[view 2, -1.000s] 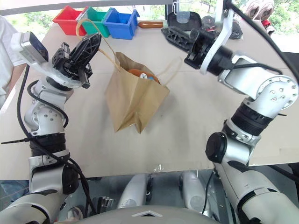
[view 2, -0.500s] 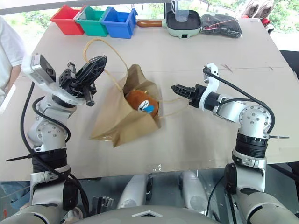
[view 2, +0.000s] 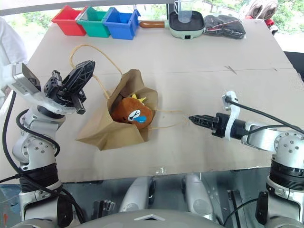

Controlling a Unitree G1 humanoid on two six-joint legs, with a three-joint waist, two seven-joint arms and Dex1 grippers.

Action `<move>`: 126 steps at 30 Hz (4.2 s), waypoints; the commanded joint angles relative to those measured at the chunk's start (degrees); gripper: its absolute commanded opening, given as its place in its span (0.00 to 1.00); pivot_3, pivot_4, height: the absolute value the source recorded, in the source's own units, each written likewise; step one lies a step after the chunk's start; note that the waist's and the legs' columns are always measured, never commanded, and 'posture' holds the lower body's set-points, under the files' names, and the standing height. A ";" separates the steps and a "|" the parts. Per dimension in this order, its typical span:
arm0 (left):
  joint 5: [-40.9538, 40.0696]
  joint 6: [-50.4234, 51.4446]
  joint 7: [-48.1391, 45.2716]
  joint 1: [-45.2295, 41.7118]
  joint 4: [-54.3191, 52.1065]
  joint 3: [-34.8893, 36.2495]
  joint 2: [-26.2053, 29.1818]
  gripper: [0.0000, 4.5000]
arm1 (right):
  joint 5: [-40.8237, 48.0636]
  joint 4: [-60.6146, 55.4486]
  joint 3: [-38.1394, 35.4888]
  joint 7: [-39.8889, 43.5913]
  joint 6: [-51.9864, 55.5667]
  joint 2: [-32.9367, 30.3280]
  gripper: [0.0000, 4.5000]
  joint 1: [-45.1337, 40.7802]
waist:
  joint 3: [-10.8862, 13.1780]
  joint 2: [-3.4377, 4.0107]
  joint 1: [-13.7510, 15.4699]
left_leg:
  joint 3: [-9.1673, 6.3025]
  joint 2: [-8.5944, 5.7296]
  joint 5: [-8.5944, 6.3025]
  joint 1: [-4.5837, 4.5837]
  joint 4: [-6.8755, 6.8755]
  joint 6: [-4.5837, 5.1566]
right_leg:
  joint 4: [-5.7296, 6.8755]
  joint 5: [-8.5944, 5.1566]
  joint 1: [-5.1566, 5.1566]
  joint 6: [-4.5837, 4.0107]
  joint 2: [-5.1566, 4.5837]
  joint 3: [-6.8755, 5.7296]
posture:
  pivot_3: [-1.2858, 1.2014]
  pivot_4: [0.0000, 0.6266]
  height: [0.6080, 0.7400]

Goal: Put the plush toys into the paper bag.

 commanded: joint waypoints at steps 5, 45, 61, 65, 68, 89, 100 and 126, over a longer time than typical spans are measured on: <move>-1.46 0.31 -0.19 -1.28 -1.94 0.30 1.07 0.00 | -2.41 6.18 8.36 2.49 -7.77 11.81 0.55 -6.00 | -0.02 -0.03 0.11 | -0.02 0.09 0.00 0.03 0.00 0.00 | 0.02 0.00 0.00 -0.01 0.13 0.03 | 0.52 0.24 1.00; 21.76 -11.01 -9.78 -25.16 35.70 -10.87 3.73 0.00 | -6.82 -5.08 13.63 7.23 -21.70 -0.22 0.65 -29.30 | -0.03 -0.06 0.25 | -0.11 -0.03 0.00 -0.24 0.06 0.00 | 0.01 0.01 -0.11 -0.01 -0.05 -0.07 | 0.52 0.24 1.00; 22.45 -12.95 -4.77 -24.01 34.03 -8.41 2.95 0.00 | -10.11 -1.43 10.23 8.14 -23.92 -0.38 0.95 -29.77 | -0.04 -0.09 0.46 | -0.13 -0.05 0.01 -0.23 0.10 0.00 | 0.08 0.01 -0.09 -0.01 -0.10 -0.11 | 0.52 0.24 1.00; 22.67 -12.54 -2.65 -23.66 33.98 -7.41 3.20 0.00 | -8.49 -1.80 5.93 6.11 -24.72 -0.35 0.95 -25.93 | -0.05 -0.10 0.47 | -0.16 -0.04 0.01 -0.21 0.10 0.00 | 0.08 0.01 -0.08 -0.01 -0.08 -0.12 | 0.52 0.24 1.00; 21.21 -10.71 -2.71 -23.12 32.18 -7.57 2.54 0.00 | -8.40 -5.10 6.36 9.09 -23.37 -3.13 0.95 -21.98 | -0.05 -0.10 0.63 | -0.14 -0.05 0.01 -0.23 0.10 0.00 | 0.05 0.01 -0.07 -0.01 -0.10 -0.12 | 0.52 0.24 1.00; 4.36 18.33 -2.07 -5.97 3.58 -4.27 11.19 0.00 | -29.81 -11.91 27.40 24.07 -28.42 -10.20 0.36 -9.38 | -0.05 -0.12 0.41 | -0.14 -0.02 0.01 -0.14 0.15 0.00 | 0.07 0.01 -0.03 0.00 -0.05 -0.08 | 0.52 0.24 1.00; -9.61 30.27 2.64 1.64 -3.41 4.68 14.42 0.99 | -35.00 -9.41 29.00 27.18 -30.47 -4.88 0.00 -11.38 | -0.06 -0.13 0.23 | -0.15 -0.02 0.01 -0.12 0.14 -0.01 | 0.08 0.01 -0.01 0.00 -0.06 -0.08 | 0.52 0.24 1.00; 27.90 1.79 24.98 10.33 -11.66 -22.17 -9.54 0.60 | -49.50 -9.89 32.91 30.54 -39.83 0.60 0.00 -8.54 | -0.12 -0.18 1.74 | 0.00 -0.06 0.01 0.23 0.10 -0.01 | 0.09 0.02 0.26 -0.01 -0.09 0.06 | 0.52 0.24 1.00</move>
